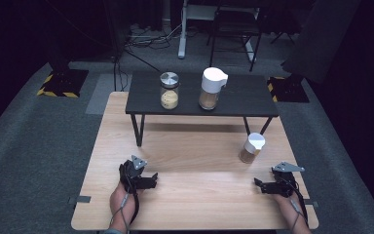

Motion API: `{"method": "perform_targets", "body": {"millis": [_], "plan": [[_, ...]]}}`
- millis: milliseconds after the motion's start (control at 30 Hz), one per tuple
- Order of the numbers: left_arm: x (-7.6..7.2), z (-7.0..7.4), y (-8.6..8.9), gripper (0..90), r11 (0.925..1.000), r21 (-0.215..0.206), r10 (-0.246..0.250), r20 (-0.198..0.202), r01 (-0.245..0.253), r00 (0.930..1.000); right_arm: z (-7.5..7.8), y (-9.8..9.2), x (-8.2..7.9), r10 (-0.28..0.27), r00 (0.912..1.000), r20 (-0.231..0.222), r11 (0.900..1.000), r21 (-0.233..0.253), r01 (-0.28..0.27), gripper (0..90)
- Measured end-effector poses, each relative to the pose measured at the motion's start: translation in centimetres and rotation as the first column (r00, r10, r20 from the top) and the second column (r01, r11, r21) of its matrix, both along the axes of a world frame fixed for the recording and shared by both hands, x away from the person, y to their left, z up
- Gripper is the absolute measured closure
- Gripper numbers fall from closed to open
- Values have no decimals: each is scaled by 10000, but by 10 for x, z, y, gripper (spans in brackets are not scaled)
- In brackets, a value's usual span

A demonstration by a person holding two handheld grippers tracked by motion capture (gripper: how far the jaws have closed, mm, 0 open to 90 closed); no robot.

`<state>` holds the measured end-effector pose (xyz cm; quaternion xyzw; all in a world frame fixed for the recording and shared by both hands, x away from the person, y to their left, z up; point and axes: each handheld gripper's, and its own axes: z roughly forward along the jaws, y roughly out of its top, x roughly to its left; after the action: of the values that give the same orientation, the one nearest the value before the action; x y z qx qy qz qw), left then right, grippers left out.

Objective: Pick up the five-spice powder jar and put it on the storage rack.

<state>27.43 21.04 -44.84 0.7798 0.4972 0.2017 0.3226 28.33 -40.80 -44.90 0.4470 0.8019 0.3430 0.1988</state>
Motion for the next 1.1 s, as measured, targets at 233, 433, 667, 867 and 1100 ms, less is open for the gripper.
{"method": "perform_targets", "body": {"millis": [233, 433, 667, 867, 1100], "plan": [[0, 0, 0, 66, 10000, -1, 2, -1, -2, 10000, 0, 1, 1, -22, 10000, -3, 10000, -16, 22, 39], [0, 0, 0, 66, 10000, 8, -10, 12, 10, 10000, 0, 3, 1, -118, 9999, -6, 9999, -11, 118, 35], [0, 0, 0, 66, 10000, 2, -2, 3, 2, 10000, -1, 2, 0, -37, 9999, 122, 9999, 148, 35, 43], [0, 0, 0, 66, 10000, 0, -3, -3, 3, 10000, -4, -3, -9, 55, 9968, 796, 9986, 528, -97, 43], [0, 0, 0, 66, 10000, -1, -1, -3, 1, 10000, 1, -4, -18, 59, 9873, 1588, 9966, 801, -188, 43]]}}
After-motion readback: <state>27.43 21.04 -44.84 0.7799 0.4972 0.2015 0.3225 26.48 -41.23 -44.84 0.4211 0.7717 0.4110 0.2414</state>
